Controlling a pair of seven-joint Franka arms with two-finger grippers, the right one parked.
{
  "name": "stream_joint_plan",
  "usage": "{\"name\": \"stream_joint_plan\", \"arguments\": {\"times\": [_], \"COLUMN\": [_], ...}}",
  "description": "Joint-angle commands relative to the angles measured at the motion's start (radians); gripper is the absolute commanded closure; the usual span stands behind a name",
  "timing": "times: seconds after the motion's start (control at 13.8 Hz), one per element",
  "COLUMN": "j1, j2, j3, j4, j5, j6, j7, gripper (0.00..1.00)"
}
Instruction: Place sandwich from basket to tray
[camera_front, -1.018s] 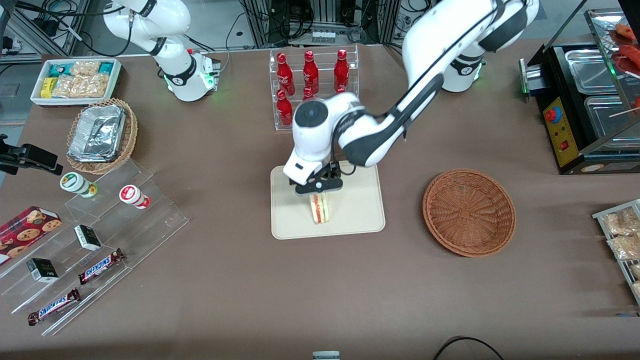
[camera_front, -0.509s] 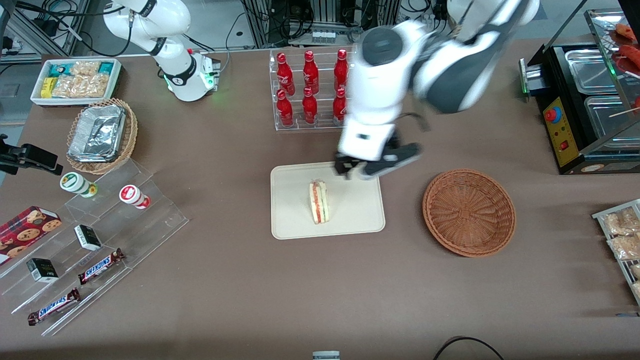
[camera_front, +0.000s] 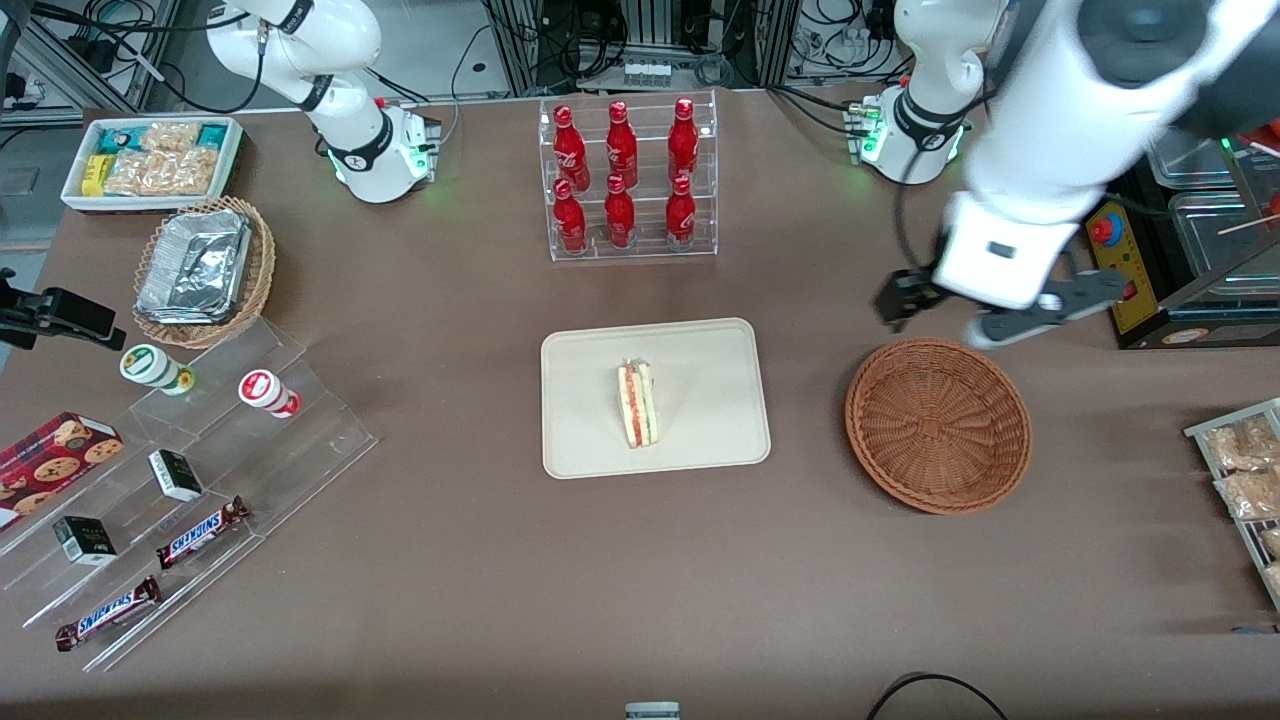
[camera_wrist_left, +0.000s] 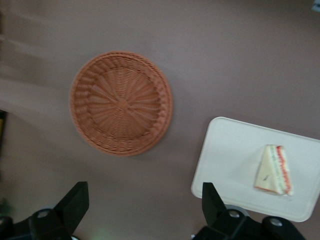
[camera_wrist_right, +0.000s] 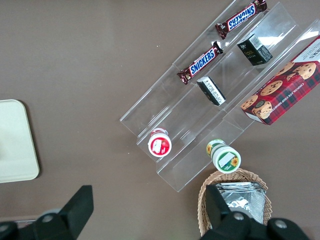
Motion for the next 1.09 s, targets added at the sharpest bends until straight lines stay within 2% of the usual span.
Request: {"name": "stream_joint_plan", "arguments": {"times": [0.0, 0.29, 0.51, 0.73, 0.87, 1.02], "j1": [-0.004, 0.054, 0.052, 0.059, 0.059, 0.059], "j2": [-0.070, -0.101, -0.090, -0.076, -0.097, -0.143], "j3": [0.126, 0.241, 0.327, 0.330, 0.338, 0.358], "j4": [-0.038, -0.036, -0.022, -0.015, -0.028, -0.085], "j5": [-0.046, -0.099, -0.123, -0.128, -0.128, -0.131], "j6": [-0.050, -0.070, -0.046, 0.012, 0.002, -0.003], "j7": [0.237, 0.527, 0.560, 0.567, 0.711, 0.744], "gripper": [0.00, 0.00, 0.00, 0.00, 0.00, 0.00]}}
